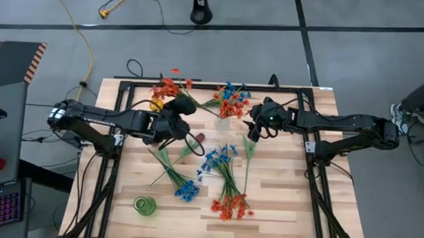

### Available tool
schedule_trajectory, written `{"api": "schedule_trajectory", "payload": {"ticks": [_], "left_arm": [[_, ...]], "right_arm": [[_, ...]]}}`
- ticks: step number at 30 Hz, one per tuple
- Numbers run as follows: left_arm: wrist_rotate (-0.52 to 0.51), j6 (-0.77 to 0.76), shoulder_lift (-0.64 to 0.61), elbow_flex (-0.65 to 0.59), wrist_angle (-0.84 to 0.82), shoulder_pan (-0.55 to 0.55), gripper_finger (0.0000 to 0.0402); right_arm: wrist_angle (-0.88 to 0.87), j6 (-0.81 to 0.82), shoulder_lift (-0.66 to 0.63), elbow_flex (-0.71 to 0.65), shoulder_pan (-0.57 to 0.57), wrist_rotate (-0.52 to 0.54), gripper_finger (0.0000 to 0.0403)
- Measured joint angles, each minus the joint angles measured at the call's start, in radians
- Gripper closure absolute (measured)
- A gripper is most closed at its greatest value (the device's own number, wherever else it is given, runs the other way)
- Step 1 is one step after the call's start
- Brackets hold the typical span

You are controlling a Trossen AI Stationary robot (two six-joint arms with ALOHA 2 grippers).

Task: Sort flowers into vase by color
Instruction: Put the top orange flowers into the transparent vase

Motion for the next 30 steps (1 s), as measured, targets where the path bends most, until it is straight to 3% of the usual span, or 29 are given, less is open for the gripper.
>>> {"api": "schedule_trajectory", "payload": {"ticks": [8,14,24,30], "left_arm": [[0.036,0.067,0.0,0.0,0.061,0.032,0.0401],[-0.009,0.086,0.0,0.0,0.08,0.031,0.0401],[0.0,0.12,0.0,0.0,0.088,0.031,0.0401],[0.074,0.169,0.0,0.0,0.097,0.055,0.0401]], "right_arm": [[0.0,0.0,0.0,0.0,0.0,0.0,0.0152],[0.0,0.0,0.0,0.0,0.0,0.0,0.0152],[0.0,0.0,0.0,0.0,0.0,0.0,0.0152],[0.0,0.0,0.0,0.0,0.0,0.0,0.0152]]}}
